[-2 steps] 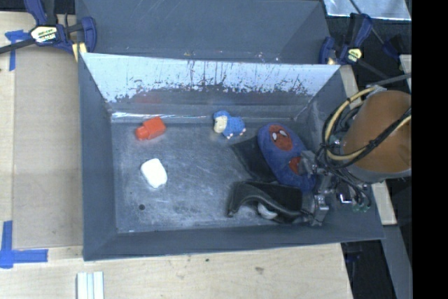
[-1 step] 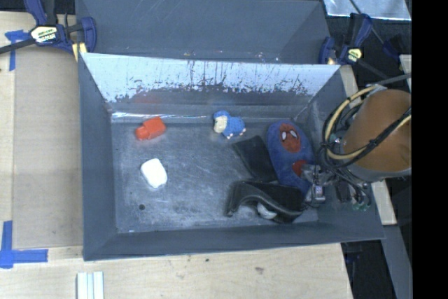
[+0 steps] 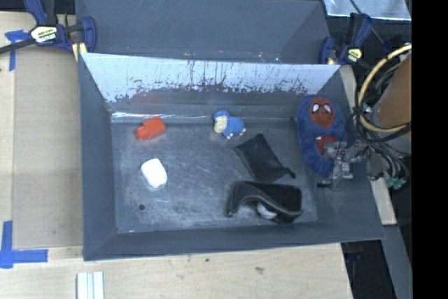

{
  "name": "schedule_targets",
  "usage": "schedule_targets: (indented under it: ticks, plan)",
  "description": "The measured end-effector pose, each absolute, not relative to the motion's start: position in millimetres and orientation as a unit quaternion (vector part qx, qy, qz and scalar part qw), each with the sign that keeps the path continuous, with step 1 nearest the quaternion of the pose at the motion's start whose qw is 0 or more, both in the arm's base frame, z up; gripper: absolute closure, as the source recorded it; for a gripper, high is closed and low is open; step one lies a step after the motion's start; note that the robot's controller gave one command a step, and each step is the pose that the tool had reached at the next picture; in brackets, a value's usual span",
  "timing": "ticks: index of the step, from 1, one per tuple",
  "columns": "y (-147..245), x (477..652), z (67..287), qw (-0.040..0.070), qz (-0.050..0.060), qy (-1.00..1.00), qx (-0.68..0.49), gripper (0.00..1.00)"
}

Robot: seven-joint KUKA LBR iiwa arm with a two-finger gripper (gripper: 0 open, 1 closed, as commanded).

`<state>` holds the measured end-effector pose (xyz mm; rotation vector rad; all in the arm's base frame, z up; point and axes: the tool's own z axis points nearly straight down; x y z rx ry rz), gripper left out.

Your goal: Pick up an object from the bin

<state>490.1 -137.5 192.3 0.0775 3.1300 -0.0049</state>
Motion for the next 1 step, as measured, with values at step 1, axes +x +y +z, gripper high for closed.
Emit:
schedule_targets:
  ticks: [1]
  plan:
    - [-137.9,491.1,197.3,0.003,-0.001,1.000,0.026,1.00]
